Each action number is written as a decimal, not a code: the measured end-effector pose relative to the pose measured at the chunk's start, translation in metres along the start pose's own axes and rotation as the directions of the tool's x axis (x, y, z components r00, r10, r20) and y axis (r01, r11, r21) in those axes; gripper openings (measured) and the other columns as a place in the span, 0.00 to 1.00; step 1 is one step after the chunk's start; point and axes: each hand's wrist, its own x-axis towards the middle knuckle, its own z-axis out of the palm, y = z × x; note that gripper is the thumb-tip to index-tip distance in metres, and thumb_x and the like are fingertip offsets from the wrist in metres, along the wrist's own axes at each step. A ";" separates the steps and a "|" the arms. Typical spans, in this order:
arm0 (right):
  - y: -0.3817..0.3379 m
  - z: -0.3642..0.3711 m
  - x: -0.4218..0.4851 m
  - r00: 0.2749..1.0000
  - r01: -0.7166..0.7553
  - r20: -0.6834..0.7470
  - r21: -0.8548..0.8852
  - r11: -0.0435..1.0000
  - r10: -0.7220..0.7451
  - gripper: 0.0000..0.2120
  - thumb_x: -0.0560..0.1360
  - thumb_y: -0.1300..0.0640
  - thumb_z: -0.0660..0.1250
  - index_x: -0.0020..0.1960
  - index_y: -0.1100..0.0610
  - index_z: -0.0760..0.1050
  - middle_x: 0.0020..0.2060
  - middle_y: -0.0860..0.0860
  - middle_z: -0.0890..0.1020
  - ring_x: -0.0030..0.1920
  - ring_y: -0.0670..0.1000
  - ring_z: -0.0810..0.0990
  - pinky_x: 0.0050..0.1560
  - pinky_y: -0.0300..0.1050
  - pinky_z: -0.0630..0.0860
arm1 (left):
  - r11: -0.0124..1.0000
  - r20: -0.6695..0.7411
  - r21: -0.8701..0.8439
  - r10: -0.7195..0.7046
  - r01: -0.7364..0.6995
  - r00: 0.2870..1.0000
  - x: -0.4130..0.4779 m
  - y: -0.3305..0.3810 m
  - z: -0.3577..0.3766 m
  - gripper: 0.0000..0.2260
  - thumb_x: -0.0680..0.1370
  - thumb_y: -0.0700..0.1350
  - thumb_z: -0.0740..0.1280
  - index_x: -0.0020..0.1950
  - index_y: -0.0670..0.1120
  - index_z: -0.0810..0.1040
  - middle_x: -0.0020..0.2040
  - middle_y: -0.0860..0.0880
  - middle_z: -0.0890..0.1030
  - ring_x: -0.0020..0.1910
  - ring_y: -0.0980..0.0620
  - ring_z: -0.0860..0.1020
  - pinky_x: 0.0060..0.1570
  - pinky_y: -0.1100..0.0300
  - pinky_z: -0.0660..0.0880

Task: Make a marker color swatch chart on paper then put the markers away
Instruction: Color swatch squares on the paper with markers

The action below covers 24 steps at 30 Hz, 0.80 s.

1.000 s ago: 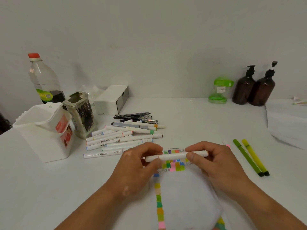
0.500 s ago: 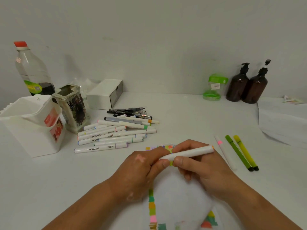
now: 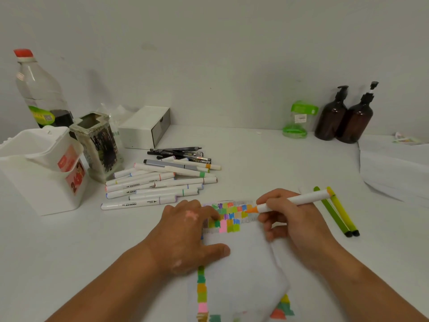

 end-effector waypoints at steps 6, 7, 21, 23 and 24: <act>0.007 0.010 -0.004 0.997 0.020 0.074 -0.191 0.981 -0.006 0.04 0.69 0.54 0.73 0.41 0.54 0.81 0.29 0.55 0.81 0.27 0.52 0.77 0.27 0.42 0.74 | 1.000 -0.106 0.004 -0.004 0.005 0.994 -0.004 0.002 0.004 0.34 0.67 0.78 0.59 0.68 0.64 0.66 0.51 0.62 0.70 0.52 0.57 0.67 0.58 0.57 0.65; 0.008 0.011 -0.004 0.996 0.023 0.083 -0.214 0.977 -0.005 0.03 0.71 0.55 0.74 0.42 0.54 0.82 0.30 0.55 0.81 0.27 0.52 0.78 0.28 0.41 0.75 | 1.000 -0.099 0.017 0.004 -0.002 0.995 -0.004 0.005 0.007 0.36 0.67 0.79 0.57 0.71 0.65 0.64 0.51 0.61 0.70 0.53 0.56 0.66 0.58 0.56 0.65; 0.014 0.013 -0.002 0.996 0.045 0.092 -0.390 0.920 -0.009 0.04 0.71 0.51 0.75 0.45 0.49 0.83 0.31 0.52 0.84 0.28 0.49 0.81 0.30 0.38 0.76 | 0.995 0.017 0.096 0.001 -0.003 1.000 0.002 0.010 0.015 0.38 0.66 0.80 0.55 0.74 0.67 0.61 0.51 0.57 0.68 0.55 0.55 0.64 0.61 0.52 0.65; 0.013 0.013 -0.001 0.995 0.041 0.102 -0.406 0.913 0.001 0.03 0.71 0.53 0.75 0.44 0.49 0.83 0.30 0.53 0.84 0.27 0.49 0.81 0.30 0.39 0.76 | 0.996 0.015 0.091 0.002 -0.004 1.000 0.002 0.009 0.015 0.38 0.66 0.80 0.56 0.74 0.67 0.61 0.51 0.58 0.68 0.55 0.55 0.64 0.60 0.53 0.65; 0.012 0.013 -0.001 0.993 0.038 0.114 -0.417 0.908 0.010 0.03 0.70 0.53 0.74 0.43 0.49 0.83 0.29 0.52 0.83 0.27 0.49 0.80 0.30 0.39 0.76 | 0.996 0.012 0.088 0.003 -0.004 1.000 0.002 0.009 0.016 0.38 0.66 0.80 0.56 0.74 0.67 0.61 0.51 0.58 0.68 0.54 0.55 0.64 0.60 0.53 0.65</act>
